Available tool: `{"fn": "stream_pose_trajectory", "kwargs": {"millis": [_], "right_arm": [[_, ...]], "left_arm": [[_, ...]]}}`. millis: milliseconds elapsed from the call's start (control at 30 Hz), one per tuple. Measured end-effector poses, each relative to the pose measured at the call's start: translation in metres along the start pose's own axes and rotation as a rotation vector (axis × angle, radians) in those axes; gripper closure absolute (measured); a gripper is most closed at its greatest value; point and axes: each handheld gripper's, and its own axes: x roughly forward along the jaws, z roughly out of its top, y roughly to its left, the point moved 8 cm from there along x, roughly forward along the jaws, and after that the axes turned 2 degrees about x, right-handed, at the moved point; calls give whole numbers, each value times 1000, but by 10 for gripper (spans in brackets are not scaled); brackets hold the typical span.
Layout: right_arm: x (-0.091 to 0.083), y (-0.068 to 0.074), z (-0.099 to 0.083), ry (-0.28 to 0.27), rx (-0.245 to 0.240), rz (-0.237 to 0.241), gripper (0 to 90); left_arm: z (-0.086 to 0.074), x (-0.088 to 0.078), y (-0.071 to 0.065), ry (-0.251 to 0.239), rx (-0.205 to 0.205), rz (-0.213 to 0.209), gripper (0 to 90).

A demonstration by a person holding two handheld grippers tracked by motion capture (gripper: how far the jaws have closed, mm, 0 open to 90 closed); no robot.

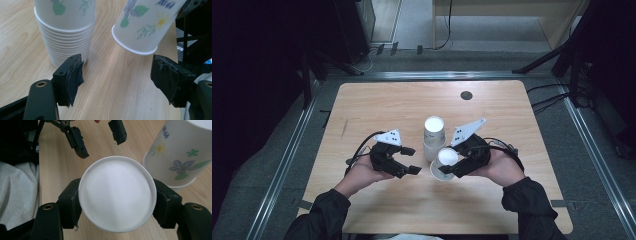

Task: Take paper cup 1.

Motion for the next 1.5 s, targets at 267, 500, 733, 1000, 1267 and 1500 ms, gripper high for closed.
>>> {"fn": "stream_pose_trajectory", "kwargs": {"millis": [267, 500, 733, 1000, 1267, 1500], "right_arm": [[9, 0, -10, -1, 17, 13, 339], [13, 5, -7, -26, 20, 52, 340], [14, 13, 1, -55, 23, 99, 340], [17, 21, 9, -67, 20, 126, 345], [19, 28, 15, -81, 22, 154, 347], [17, 32, 21, -107, 24, 167, 350]], "left_arm": [[2, 0, -7, -13, 26, -37, 257], [2, 5, -16, -6, 51, -76, 256], [1, 12, -27, 3, 76, -121, 255], [2, 17, -34, -3, 102, -141, 255], [5, 21, -40, -18, 126, -140, 246], [6, 22, -43, -27, 135, -153, 241]]}}
